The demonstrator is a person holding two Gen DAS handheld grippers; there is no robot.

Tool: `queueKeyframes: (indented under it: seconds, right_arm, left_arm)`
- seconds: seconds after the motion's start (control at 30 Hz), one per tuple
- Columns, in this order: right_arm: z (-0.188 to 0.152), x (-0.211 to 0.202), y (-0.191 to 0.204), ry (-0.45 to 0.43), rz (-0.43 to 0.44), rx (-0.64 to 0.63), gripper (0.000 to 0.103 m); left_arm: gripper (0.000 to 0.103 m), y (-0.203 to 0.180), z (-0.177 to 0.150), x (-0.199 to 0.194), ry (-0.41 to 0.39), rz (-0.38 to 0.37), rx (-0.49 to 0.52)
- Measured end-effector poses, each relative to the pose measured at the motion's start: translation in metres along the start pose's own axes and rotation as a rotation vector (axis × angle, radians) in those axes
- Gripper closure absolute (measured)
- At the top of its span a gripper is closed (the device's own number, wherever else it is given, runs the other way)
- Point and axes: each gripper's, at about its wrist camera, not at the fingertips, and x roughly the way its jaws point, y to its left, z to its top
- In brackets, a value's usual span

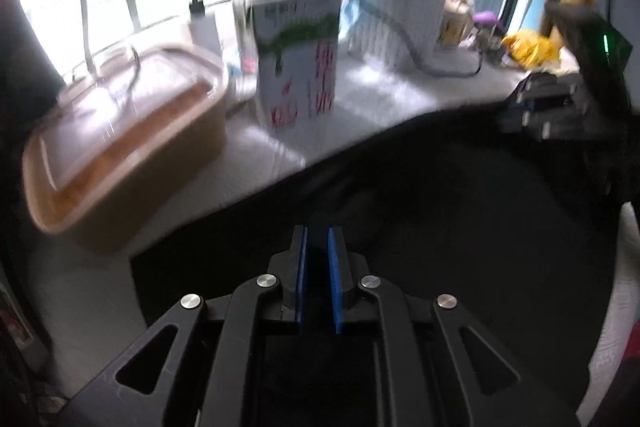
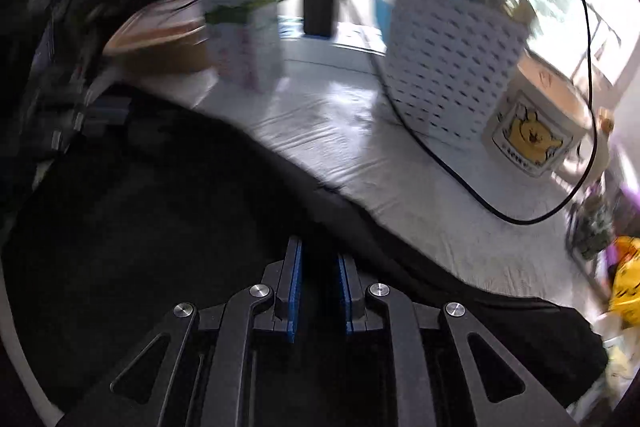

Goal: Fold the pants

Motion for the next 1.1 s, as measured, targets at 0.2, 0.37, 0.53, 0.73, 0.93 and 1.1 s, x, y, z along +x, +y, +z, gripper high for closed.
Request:
queueKeyframes:
  seconds: [0.2, 0.37, 0.53, 0.73, 0.93, 1.1]
  right_arm:
    - [0.011, 0.003, -0.018, 0.012, -0.053, 0.020, 0.086]
    - [0.004, -0.013, -0.037, -0.012, -0.079, 0.074, 0.086]
    - [-0.022, -0.033, -0.068, -0.004, -0.138, 0.162, 0.086]
    - [-0.057, -0.064, -0.078, -0.012, -0.202, 0.214, 0.086]
    - [-0.086, -0.115, -0.065, -0.093, -0.230, 0.274, 0.086]
    - [-0.120, -0.131, -0.031, -0.101, -0.195, 0.278, 0.086]
  left_arm:
    - [0.092, 0.009, 0.004, 0.001, -0.015, -0.012, -0.066]
    - [0.092, 0.015, 0.004, 0.002, -0.019, 0.018, -0.082]
    - [0.092, 0.025, 0.006, 0.002, -0.014, 0.066, -0.104]
    - [0.092, 0.031, 0.004, -0.024, -0.053, 0.081, -0.150]
    - [0.076, 0.000, -0.021, -0.075, -0.072, -0.002, -0.122]
    - [0.074, -0.030, -0.065, -0.088, -0.003, -0.054, -0.152]
